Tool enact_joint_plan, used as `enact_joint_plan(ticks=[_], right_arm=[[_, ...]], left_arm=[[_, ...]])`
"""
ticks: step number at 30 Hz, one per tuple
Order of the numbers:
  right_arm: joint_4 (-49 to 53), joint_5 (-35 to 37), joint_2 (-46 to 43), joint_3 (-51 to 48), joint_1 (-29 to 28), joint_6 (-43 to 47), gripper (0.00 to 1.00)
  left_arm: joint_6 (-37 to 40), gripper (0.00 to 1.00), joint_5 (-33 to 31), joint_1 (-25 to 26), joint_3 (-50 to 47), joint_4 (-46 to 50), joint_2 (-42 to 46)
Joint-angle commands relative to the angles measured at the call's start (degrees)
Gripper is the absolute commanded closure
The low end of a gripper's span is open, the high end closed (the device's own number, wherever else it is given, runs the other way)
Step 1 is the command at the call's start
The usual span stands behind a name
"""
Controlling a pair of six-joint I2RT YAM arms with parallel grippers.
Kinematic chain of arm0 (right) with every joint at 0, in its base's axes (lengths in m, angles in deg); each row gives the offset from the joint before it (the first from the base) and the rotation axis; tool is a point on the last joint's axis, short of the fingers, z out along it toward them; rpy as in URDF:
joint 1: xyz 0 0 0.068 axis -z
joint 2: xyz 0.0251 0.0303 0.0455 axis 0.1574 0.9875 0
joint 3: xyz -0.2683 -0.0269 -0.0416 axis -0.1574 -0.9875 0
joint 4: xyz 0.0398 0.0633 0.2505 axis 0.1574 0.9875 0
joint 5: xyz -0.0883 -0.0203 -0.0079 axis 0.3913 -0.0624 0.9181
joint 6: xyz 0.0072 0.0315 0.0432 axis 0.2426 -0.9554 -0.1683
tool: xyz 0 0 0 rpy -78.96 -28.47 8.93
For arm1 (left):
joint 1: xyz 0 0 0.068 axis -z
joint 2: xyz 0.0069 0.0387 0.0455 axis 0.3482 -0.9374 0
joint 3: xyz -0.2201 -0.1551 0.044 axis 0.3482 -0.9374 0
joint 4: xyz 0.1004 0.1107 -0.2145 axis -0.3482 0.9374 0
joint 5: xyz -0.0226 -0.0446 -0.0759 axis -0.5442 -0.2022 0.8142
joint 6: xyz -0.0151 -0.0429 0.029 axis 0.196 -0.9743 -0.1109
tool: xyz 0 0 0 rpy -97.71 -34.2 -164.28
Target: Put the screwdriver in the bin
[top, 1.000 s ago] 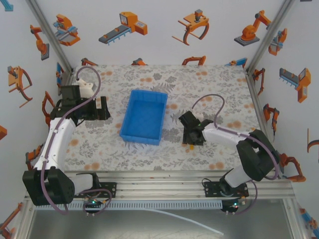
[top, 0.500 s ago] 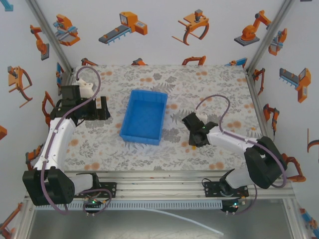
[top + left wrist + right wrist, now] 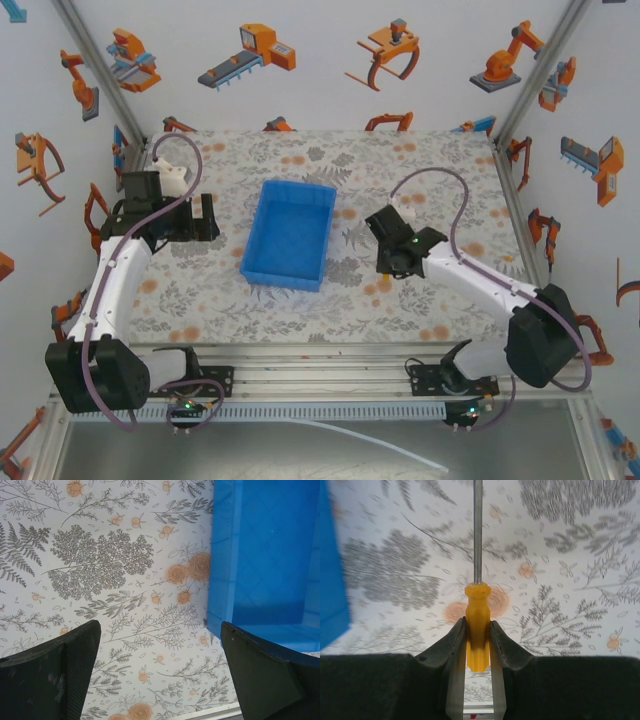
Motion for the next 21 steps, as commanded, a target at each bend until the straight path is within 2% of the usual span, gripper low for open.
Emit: enact_joint_plan(ticks=[1, 12, 21], right_arm=[[2.8, 1.2, 0.8, 8.4, -0.8, 3.8, 0.81], [1.4, -1.3, 22.1, 34.9, -9.5, 7.1, 0.81], [-2.7, -5.5, 35.2, 41.3, -13.4, 4.5, 0.81]], left_arm=[[1.3, 0.03, -0.8, 0.1, -0.4, 0.4, 0.9], [0.3, 0.03, 0.2, 0.0, -2.2, -0.3, 1.6], [0.5, 0.03, 0.0, -0.3, -2.0, -0.1, 2.7]])
